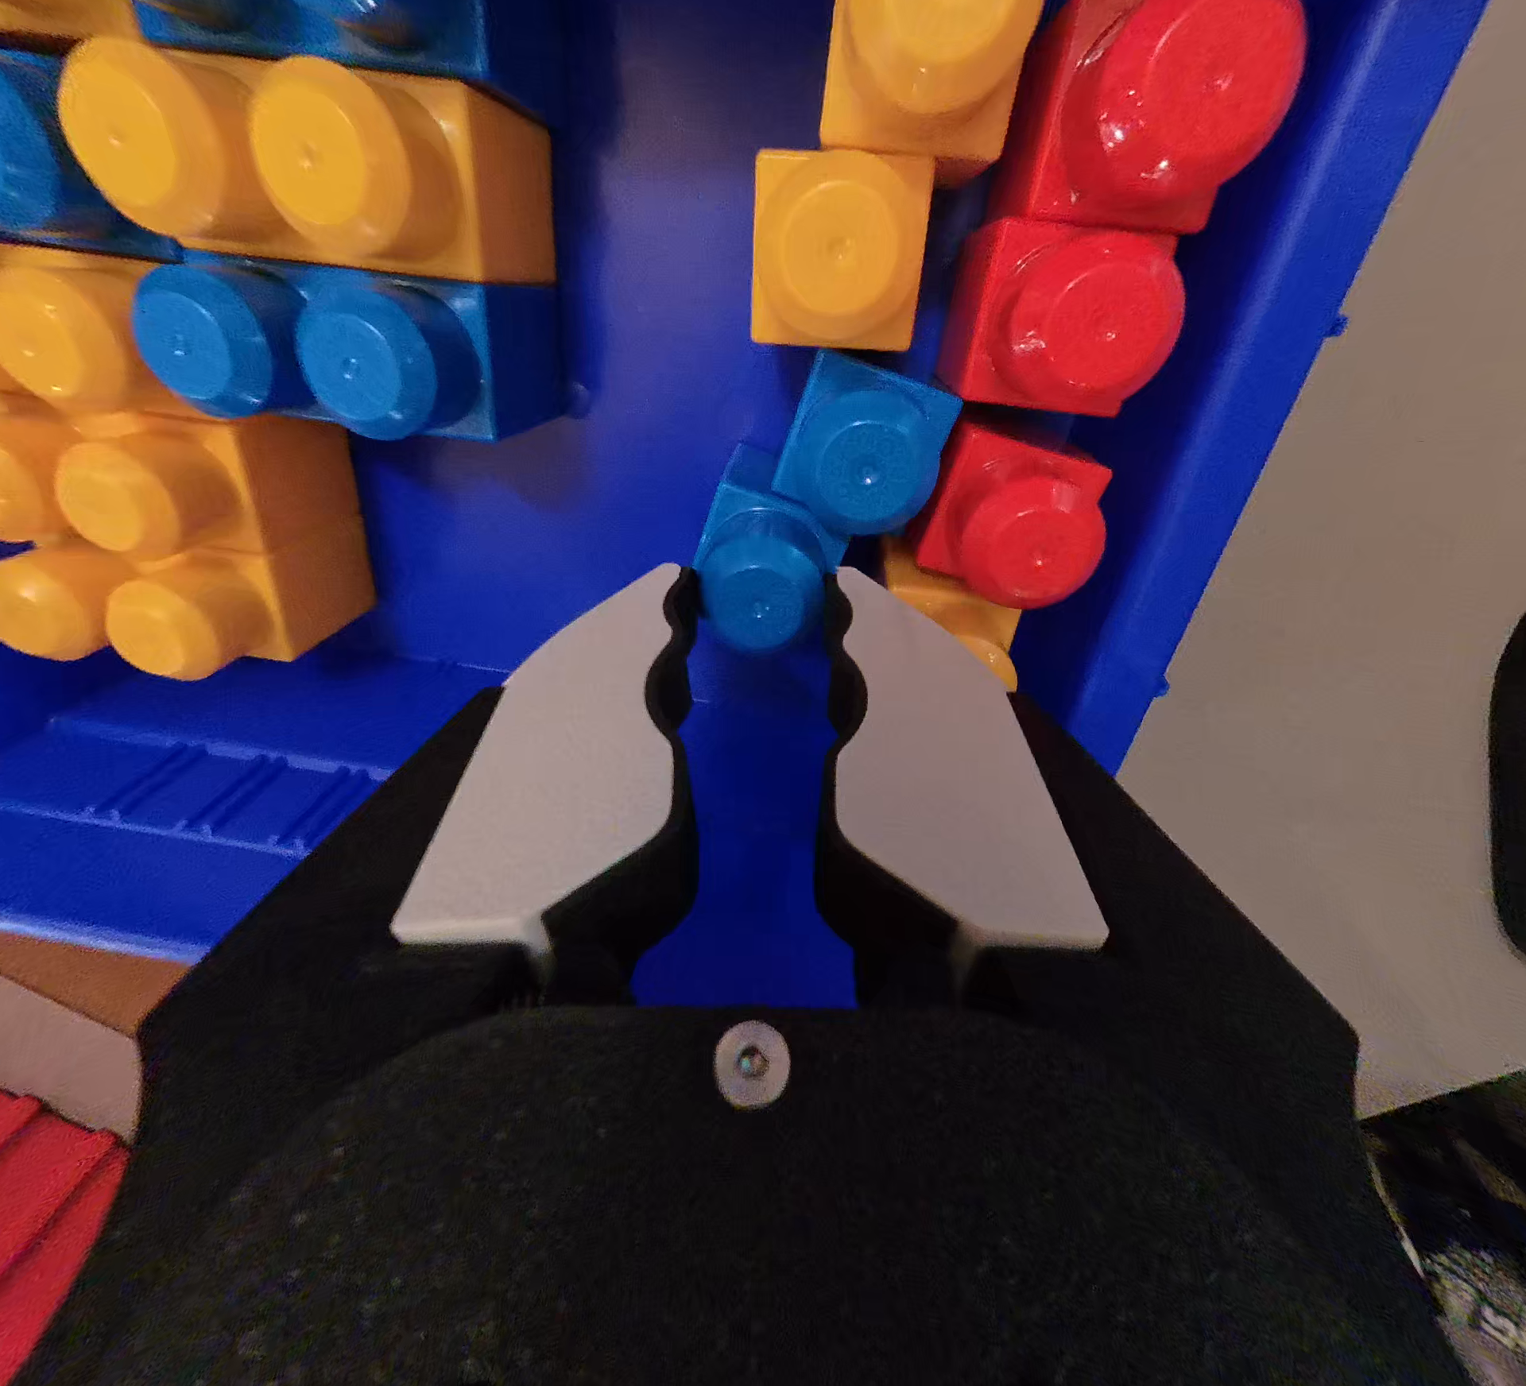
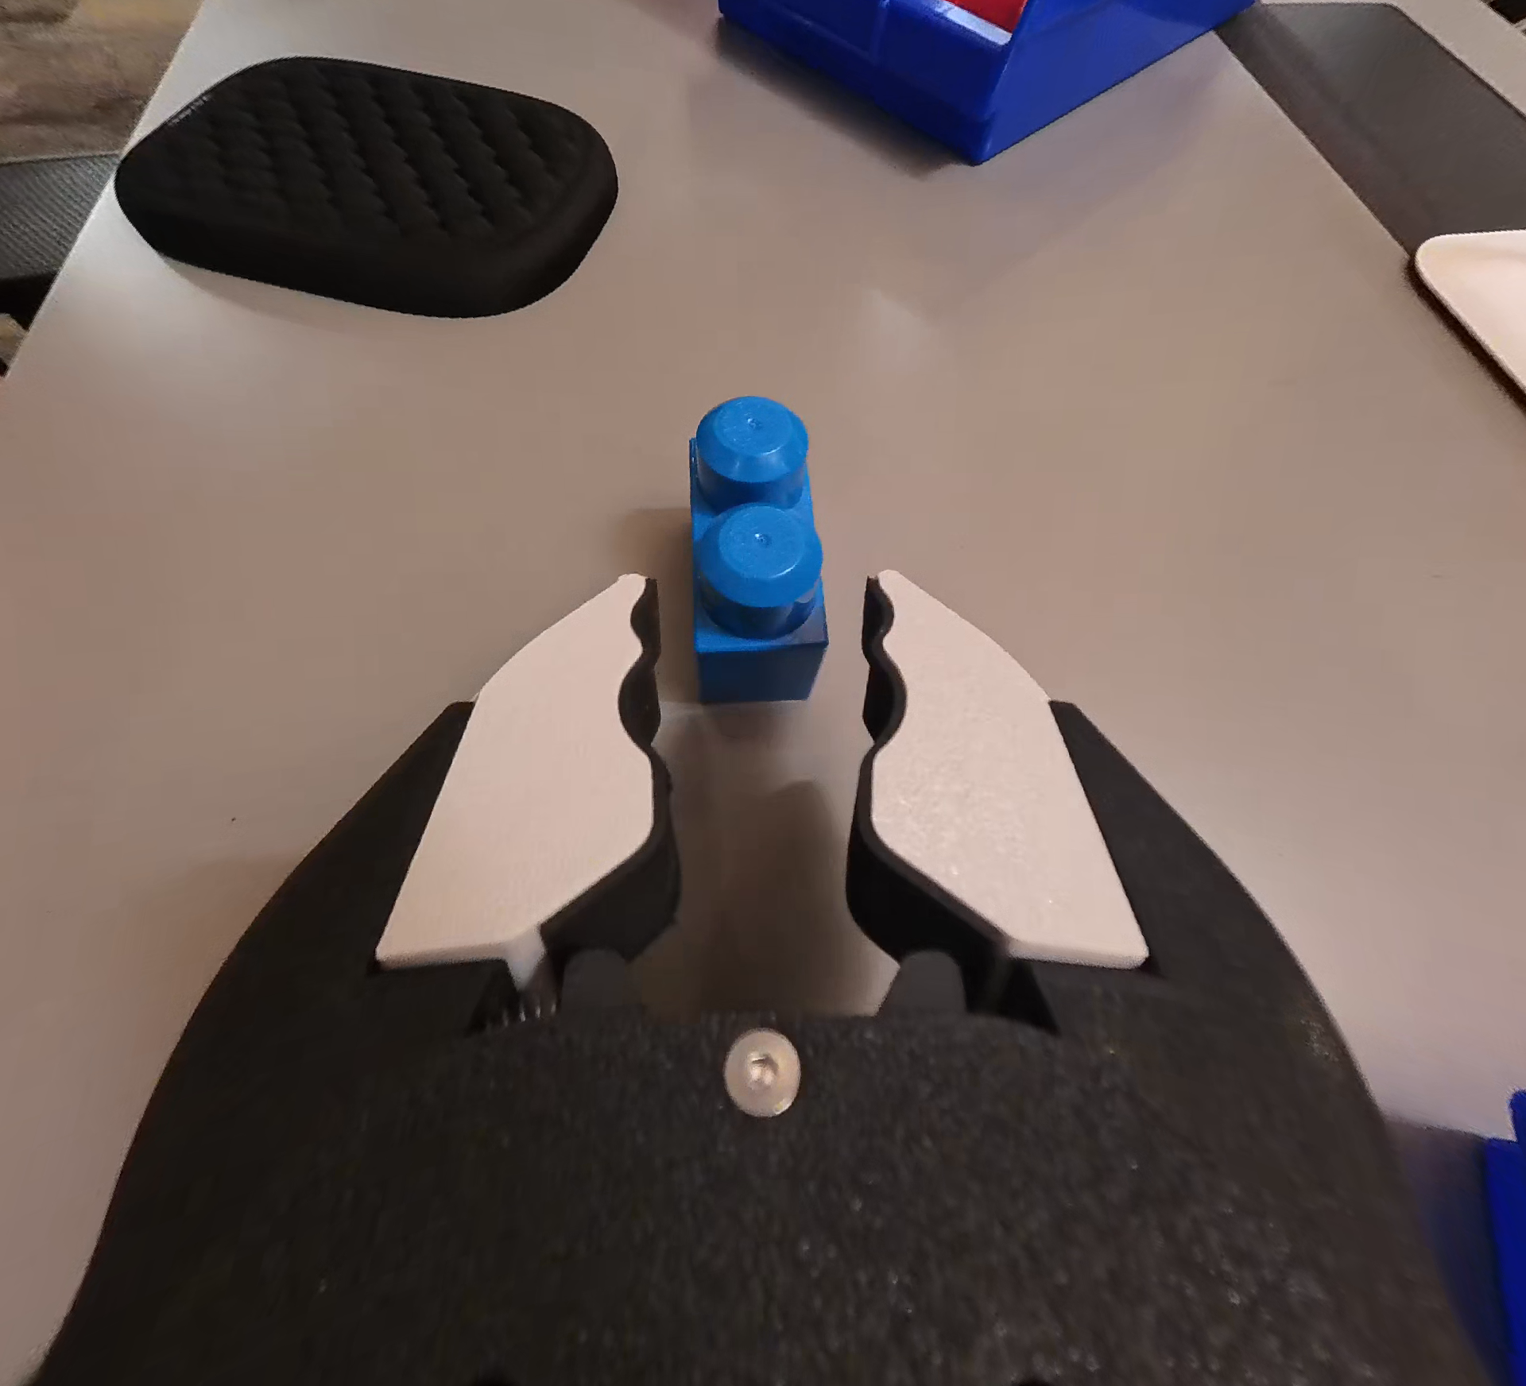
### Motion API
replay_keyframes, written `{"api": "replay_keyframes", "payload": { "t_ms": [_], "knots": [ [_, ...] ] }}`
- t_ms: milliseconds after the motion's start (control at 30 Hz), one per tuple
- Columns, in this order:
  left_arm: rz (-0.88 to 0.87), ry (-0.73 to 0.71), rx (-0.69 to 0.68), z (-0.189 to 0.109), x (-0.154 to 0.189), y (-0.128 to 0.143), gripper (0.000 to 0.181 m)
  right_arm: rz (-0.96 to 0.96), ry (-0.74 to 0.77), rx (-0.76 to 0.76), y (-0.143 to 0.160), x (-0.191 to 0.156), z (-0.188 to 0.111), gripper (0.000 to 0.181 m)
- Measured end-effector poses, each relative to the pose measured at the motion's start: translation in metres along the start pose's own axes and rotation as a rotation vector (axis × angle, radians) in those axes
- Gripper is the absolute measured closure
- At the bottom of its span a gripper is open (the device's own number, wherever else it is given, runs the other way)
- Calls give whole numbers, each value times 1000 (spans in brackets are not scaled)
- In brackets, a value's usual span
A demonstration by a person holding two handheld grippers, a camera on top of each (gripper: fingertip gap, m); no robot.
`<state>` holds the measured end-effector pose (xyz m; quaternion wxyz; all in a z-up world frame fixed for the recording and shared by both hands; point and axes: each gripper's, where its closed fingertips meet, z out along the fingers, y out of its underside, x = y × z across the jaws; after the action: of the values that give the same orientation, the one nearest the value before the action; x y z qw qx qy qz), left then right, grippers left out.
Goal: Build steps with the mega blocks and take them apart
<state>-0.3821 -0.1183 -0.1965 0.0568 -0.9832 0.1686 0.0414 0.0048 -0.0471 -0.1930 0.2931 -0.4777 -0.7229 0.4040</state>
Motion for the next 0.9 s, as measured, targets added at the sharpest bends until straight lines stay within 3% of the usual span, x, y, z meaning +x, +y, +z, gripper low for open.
{"api": "replay_keyframes", "payload": {
  "t_ms": [100, 233, 333, 433, 533, 700, 900],
  "knots": [
    [5, -56, 32, -16, -5, 2, 151, 3, 1, 6, 0, 1, -1, 135],
    [-1, -154, 126, -63, -5, 0, 152, 2, 5, 6, 0, 2, -3, 134],
    [27, -180, 214, -102, 20, -13, 152, 0, 5, 0, 0, 3, -2, 133],
    [97, -129, 280, -122, 71, -37, 152, 0, -1, 2, 0, 2, -2, 133],
    [196, -58, 292, -115, 130, -64, 152, -7, 1, -1, -1, 2, -4, 132],
    [329, 62, 296, -67, 215, -110, 152, -6, 5, -19, -3, 0, -7, 132],
    [319, 162, 364, -22, 256, -150, 152, -22, 18, -86, 2, -1, -10, 132]
  ]
}}
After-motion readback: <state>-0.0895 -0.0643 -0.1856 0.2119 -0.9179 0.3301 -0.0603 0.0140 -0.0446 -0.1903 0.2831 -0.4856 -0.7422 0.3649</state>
